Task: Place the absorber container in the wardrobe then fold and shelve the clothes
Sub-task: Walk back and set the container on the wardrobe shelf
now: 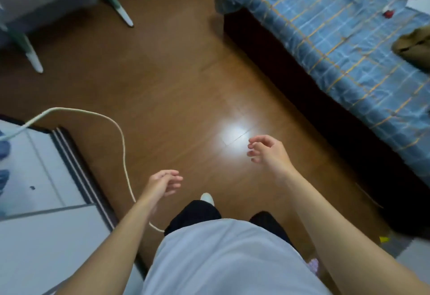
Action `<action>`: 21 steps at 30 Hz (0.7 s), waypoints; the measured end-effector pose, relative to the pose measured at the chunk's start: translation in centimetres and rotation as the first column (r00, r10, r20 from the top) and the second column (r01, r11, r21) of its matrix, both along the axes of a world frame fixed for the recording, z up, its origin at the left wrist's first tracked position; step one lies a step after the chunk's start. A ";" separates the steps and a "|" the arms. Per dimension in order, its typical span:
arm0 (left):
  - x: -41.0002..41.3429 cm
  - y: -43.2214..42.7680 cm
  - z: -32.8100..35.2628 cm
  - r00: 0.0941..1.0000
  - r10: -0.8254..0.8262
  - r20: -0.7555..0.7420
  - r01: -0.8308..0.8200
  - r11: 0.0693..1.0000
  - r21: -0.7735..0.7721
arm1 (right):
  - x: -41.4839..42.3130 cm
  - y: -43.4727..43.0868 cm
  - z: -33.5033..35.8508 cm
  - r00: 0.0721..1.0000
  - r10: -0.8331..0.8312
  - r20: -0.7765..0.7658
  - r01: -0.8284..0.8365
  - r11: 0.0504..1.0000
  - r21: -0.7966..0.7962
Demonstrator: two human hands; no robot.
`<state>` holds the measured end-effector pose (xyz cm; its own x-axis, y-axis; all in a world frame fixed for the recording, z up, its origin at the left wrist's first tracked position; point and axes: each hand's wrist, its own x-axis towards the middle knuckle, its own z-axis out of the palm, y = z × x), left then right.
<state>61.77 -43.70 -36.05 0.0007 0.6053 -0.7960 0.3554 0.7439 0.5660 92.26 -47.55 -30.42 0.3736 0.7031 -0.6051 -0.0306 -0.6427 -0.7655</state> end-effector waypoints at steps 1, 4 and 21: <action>-1.1 0.7 -0.3 1.000 0.020 -0.005 -0.020 1.000 -0.013 | -0.9 0.7 -1.1 0.999 0.046 0.020 -0.045 0.998 -0.045; -2.4 3.3 -1.0 0.997 0.073 -0.010 -0.073 0.996 -0.043 | -2.0 1.2 -4.3 0.949 0.290 0.124 -0.260 0.942 -0.214; 1.8 31.7 2.9 0.929 0.331 0.164 -0.357 0.919 0.170 | 5.9 24.4 -10.1 0.866 0.499 0.001 -0.421 0.732 -0.536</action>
<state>63.54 -11.97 -33.20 -0.1398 0.7285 -0.6706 0.0113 0.6784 0.7346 98.13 -23.17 -40.49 0.1902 0.4201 -0.8873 0.4497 -0.8407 -0.3016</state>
